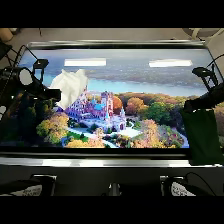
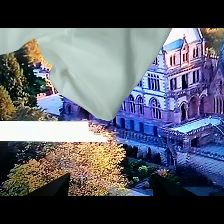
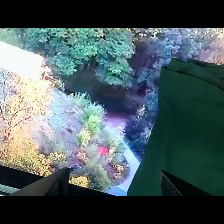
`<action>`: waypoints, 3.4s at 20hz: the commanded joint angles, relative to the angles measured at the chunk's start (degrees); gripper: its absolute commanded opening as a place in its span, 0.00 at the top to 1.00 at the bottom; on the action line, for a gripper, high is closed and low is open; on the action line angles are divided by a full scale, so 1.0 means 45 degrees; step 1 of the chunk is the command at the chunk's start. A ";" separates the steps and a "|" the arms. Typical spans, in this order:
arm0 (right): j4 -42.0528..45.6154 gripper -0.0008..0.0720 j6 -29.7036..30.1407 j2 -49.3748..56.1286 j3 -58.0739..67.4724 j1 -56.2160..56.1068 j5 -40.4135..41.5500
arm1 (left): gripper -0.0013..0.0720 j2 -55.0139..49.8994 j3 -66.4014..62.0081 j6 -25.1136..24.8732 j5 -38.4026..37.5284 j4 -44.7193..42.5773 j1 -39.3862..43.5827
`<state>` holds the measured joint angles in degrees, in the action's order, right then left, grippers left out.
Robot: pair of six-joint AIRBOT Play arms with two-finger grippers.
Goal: Fold the shirts.
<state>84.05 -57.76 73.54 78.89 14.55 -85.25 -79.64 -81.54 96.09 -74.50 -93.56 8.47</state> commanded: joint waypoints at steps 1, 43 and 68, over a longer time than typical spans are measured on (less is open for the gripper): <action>-0.0005 0.17 0.0000 -0.0010 -0.0005 -0.0015 -0.0005 | 0.14 0.0005 0.0005 0.0000 0.0000 0.0000 -0.0010; -0.1161 0.17 0.0709 -0.1229 0.2725 -0.0015 0.3410 | 0.95 -0.1287 -0.4255 -0.2152 0.3172 0.6091 -0.1511; -0.4697 0.13 0.0389 -0.3429 -0.4920 -0.0029 -0.0384 | 0.04 0.0452 0.1715 -0.0695 0.0005 0.1841 0.3929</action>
<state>70.63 -57.49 57.39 70.35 14.41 -92.71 -79.02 -75.29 92.60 -67.02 -79.66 30.85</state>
